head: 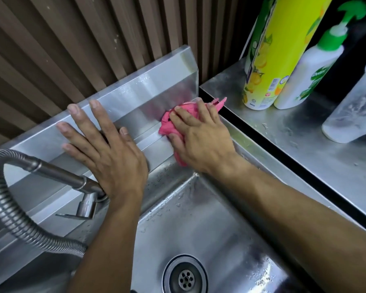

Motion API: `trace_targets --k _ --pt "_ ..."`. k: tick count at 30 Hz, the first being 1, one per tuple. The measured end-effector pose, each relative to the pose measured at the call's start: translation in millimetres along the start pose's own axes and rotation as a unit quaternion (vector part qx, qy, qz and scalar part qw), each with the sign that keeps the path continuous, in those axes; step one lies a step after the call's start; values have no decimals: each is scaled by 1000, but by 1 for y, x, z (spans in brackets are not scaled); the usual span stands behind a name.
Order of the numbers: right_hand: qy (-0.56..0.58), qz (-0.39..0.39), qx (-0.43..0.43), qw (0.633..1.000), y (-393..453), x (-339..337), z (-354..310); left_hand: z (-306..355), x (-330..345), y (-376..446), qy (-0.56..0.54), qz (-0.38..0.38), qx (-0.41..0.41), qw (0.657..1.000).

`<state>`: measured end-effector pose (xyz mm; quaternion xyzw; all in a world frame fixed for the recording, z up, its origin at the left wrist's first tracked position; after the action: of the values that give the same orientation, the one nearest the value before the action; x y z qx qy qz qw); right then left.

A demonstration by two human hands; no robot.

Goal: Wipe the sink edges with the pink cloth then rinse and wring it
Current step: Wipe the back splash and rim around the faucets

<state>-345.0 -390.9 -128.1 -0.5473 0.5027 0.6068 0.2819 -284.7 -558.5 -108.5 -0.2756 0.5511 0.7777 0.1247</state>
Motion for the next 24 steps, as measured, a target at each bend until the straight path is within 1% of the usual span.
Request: trace_targets --k 3,5,7,9,10,11,13,14,15,16,17,19,21,22,24 --pt "-11 14 40 999 4 2 11 0 -1 1 1 3 1 1000" --pt "-12 38 98 994 5 6 8 1 -2 1 -1 0 0 1000" --pt "-2 43 171 984 4 7 9 1 -3 0 -4 -2 2 1000" --pt "-18 44 209 977 1 4 6 1 -3 0 -6 -3 5 1000" --pt "-26 42 198 979 -1 2 -3 1 -3 0 -7 -3 5 1000" --pt "-23 41 165 985 -4 1 -15 0 -4 0 -7 -1 7 1000" --pt "14 30 53 998 -15 4 -43 0 -4 0 -5 1 8 1000" --pt "34 14 4 999 -21 5 -49 -1 -4 1 -4 0 7 1000" --pt "37 -2 -25 999 -21 6 -44 0 -3 1 -4 -1 6 1000" --pt "22 -9 -31 999 -17 7 -34 0 -4 1 -4 -3 7 1000" --pt "-3 -9 -16 1000 -10 7 -20 1 -4 1 -5 -5 9 1000" --pt "-41 -16 42 998 5 6 -1 3 -5 1 -8 -10 10 1000" --pt "-52 -32 84 995 13 6 -1 7 -8 1 -14 -15 13 1000" --pt "-48 -38 104 993 14 5 -3 13 -9 0 -24 -23 26 999" --pt "-31 -32 157 987 12 2 1 37 -9 0 -61 -39 96 993"
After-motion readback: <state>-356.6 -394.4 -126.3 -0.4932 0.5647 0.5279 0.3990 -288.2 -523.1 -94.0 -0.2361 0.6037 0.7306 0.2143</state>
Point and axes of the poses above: each hand's wrist, its own y-axis towards the middle knuckle, its own x-axis out of the palm, z = x × y, the point moved 8 cm from there along y, towards the middle knuckle, and after that the axes turned 14 degrees about z, right-handed, at the moved point
